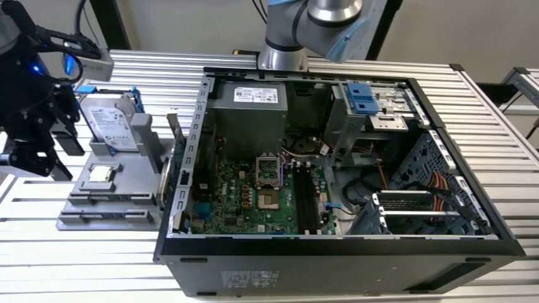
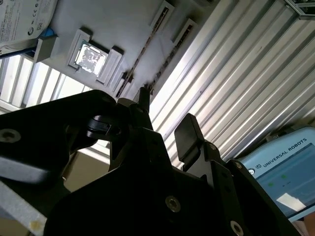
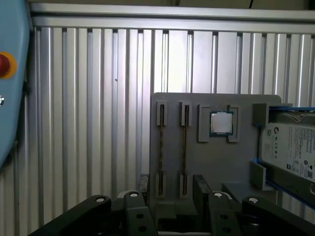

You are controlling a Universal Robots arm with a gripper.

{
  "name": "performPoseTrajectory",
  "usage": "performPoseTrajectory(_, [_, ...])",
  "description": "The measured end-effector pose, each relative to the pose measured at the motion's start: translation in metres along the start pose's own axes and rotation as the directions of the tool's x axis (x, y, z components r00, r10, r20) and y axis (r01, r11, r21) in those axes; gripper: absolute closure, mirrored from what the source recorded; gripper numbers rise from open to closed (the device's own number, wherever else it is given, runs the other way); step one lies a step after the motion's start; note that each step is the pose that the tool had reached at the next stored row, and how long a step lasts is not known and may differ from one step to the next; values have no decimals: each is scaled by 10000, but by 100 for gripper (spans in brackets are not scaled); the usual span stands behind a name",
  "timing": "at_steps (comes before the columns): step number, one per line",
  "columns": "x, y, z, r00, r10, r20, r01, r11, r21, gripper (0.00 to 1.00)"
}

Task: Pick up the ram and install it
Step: 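Pick up the ram and move it above insertion slot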

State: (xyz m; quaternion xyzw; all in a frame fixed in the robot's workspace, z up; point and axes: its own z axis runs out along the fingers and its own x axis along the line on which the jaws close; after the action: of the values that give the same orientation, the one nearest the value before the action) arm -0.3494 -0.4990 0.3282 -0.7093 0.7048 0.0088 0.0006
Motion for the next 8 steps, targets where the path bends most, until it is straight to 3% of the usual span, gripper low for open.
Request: performPoseTrajectory(8, [0, 0, 30, 10000, 0, -2, 0, 10000, 0, 0])
